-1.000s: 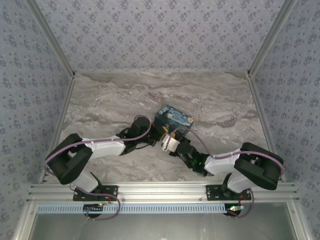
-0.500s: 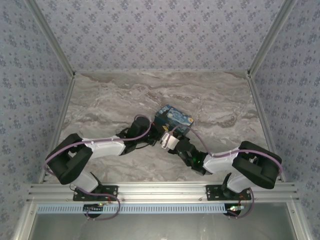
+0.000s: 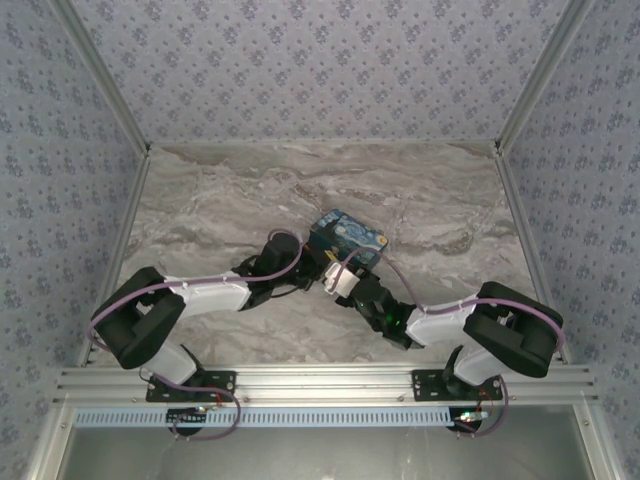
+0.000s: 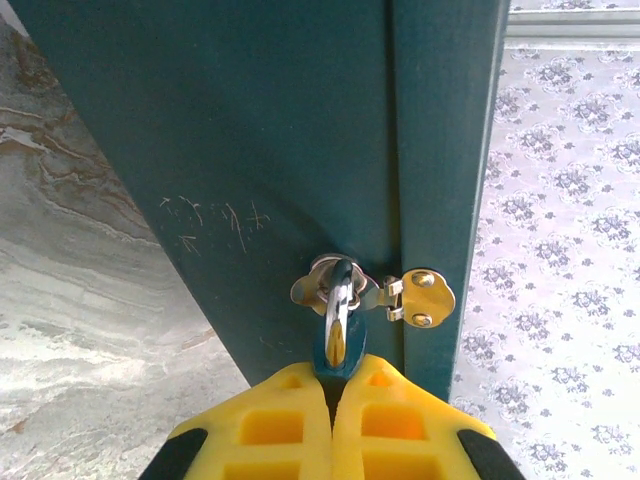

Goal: Unlock the padlock with the key

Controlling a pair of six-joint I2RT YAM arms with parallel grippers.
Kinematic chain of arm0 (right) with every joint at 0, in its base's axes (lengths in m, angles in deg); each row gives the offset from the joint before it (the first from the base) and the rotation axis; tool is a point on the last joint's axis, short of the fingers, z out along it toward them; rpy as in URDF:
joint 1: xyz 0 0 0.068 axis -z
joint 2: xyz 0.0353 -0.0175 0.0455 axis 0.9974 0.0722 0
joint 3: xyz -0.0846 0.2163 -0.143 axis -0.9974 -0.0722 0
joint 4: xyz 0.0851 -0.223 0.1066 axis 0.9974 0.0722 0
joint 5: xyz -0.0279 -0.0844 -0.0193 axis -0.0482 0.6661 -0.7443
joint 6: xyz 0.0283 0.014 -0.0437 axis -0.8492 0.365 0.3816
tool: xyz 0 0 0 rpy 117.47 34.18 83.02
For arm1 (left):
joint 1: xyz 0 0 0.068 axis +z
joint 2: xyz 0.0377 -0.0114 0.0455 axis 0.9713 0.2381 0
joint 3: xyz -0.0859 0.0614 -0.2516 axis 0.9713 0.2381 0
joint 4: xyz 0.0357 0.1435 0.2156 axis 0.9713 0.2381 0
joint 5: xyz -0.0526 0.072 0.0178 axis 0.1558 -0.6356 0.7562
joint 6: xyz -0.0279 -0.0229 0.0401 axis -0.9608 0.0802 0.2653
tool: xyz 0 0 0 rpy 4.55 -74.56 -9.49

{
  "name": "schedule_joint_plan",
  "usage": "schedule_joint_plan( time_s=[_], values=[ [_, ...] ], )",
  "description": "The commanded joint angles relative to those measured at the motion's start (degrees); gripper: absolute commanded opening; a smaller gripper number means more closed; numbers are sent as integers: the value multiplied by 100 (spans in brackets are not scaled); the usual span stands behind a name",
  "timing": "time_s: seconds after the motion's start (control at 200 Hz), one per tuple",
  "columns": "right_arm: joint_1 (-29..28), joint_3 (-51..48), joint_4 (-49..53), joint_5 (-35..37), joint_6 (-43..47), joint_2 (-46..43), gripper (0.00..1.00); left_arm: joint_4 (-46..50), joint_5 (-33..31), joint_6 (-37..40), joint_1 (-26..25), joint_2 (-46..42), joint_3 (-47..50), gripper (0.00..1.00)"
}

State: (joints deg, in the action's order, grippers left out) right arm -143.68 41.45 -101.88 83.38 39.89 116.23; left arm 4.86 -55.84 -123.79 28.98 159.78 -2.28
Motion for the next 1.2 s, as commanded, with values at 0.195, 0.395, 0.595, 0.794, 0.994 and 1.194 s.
schedule_joint_plan(
  time_s=[0.195, 0.395, 0.595, 0.794, 0.994, 1.194],
  values=[
    [371, 88, 67, -579, -1544, -71, 0, -159, 136, -77, -23, -9, -197, 0],
    [431, 54, 33, -865, -1644, -17, 0, -180, 134, -91, -27, -11, -176, 0],
    [439, 66, 235, -831, -1676, -11, 0, -165, 121, -56, -26, -10, -166, 2],
    [456, 80, 586, -788, -1901, -14, 0, -55, 19, 16, 0, -165, -87, 21],
    [491, 64, 742, -796, -2341, 67, 0, 296, -22, 115, 133, -518, 25, 36],
    [484, 38, 878, -880, -2681, 177, 0, 1226, -64, 605, 502, -1079, 86, 54]
  ],
)
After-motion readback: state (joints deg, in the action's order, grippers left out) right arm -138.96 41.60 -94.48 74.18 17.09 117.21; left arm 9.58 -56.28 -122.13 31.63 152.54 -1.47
